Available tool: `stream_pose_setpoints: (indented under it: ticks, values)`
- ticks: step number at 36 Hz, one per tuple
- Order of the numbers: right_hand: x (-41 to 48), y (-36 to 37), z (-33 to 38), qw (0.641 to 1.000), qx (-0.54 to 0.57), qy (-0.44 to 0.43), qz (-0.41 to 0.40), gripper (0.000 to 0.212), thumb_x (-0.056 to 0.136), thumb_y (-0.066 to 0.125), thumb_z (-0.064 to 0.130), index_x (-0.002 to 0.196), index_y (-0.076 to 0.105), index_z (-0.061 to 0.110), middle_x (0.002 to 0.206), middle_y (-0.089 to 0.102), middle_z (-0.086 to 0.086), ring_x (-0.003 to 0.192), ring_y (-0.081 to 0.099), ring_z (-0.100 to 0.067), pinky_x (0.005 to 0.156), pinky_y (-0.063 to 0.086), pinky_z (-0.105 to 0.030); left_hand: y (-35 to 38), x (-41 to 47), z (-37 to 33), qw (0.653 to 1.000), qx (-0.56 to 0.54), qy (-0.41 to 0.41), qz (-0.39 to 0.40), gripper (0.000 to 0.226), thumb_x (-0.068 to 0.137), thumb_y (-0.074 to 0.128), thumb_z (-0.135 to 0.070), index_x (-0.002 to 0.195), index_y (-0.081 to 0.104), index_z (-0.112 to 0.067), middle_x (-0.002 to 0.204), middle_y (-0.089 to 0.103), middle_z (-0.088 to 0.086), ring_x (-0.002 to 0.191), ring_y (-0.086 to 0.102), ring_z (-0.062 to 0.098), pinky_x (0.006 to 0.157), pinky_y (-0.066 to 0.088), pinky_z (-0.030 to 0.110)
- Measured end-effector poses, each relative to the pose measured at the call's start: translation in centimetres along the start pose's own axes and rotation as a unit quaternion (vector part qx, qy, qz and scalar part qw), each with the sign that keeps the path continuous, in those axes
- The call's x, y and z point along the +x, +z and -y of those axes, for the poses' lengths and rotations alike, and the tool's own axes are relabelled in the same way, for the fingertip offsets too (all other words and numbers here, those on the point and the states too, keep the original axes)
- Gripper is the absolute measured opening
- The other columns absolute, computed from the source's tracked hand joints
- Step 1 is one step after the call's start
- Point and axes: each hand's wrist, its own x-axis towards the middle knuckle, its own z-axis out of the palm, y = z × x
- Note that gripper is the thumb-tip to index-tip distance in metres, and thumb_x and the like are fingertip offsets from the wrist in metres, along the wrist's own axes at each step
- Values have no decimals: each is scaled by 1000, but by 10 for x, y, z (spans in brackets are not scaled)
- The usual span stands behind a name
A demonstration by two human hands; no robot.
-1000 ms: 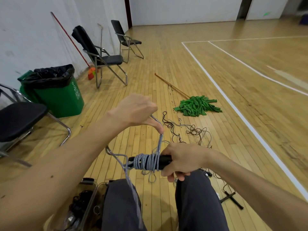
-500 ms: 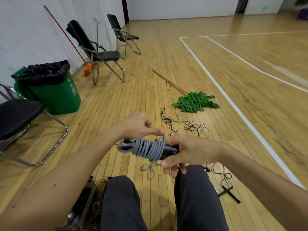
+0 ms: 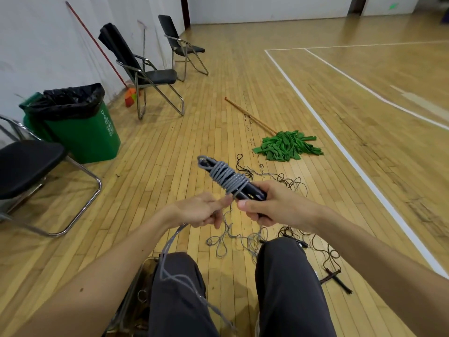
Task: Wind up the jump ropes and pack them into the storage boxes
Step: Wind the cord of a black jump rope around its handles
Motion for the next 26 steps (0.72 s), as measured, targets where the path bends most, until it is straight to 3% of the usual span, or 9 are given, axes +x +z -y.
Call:
stream_pose_setpoints:
  ticks: [5, 9, 12, 16, 20, 23, 26]
  values:
    - [10, -7, -14, 997, 0, 46, -63, 20, 89, 62, -4, 108, 55, -6, 69, 47, -6, 52, 41, -14, 49, 35, -25, 16, 3, -3, 999, 13, -41, 8, 84, 93, 28, -76, 71, 72, -8, 50, 42, -3, 44, 32, 12, 46, 30, 20]
    - [13, -10, -29, 991, -62, 71, -91, 7, 92, 63, 2, 94, 57, 2, 62, 52, -2, 47, 46, -10, 47, 38, -20, 25, 4, -1, 999, 6, -38, 26, 80, 100, 27, -66, 72, 72, -5, 48, 41, -3, 43, 33, 11, 47, 32, 20]
    - [15, -11, -44, 986, -90, 84, -114, 15, 93, 65, 10, 85, 54, 9, 62, 54, 0, 46, 47, -8, 48, 39, -21, 32, 2, 1, 999, 3, -31, 21, 76, 102, 29, -62, 71, 71, -7, 49, 40, -2, 44, 33, 12, 44, 34, 16]
    - [23, -11, -64, 980, -117, 92, -132, 14, 94, 67, 18, 90, 57, 9, 68, 59, -2, 55, 53, -11, 54, 45, -27, 37, 1, 0, 1000, 9, -20, 13, 73, 105, 29, -56, 71, 68, -5, 49, 36, 0, 42, 30, 13, 47, 35, 20]
    - [28, -11, -76, 974, -149, 94, -142, 19, 95, 67, 25, 95, 58, 9, 71, 63, 0, 60, 56, -13, 57, 48, -28, 37, 1, 4, 999, 38, -3, -33, 68, 104, 33, -55, 68, 68, -10, 48, 44, -10, 43, 41, 3, 64, 41, 26]
    - [30, -14, -81, 977, -125, 105, -138, 19, 95, 68, 25, 96, 58, 8, 69, 62, 1, 58, 54, -13, 55, 46, -27, 33, -2, 8, 998, 43, 11, -50, 63, 105, 36, -51, 69, 66, -9, 42, 44, -14, 39, 42, -3, 60, 36, 23]
    - [33, -13, -83, 976, -122, 116, -136, 18, 96, 68, 25, 96, 57, 10, 70, 62, -1, 56, 53, -11, 51, 45, -23, 32, -5, 9, 997, 57, 20, -53, 60, 105, 37, -51, 73, 67, -9, 50, 39, -9, 40, 36, 2, 57, 35, 24]
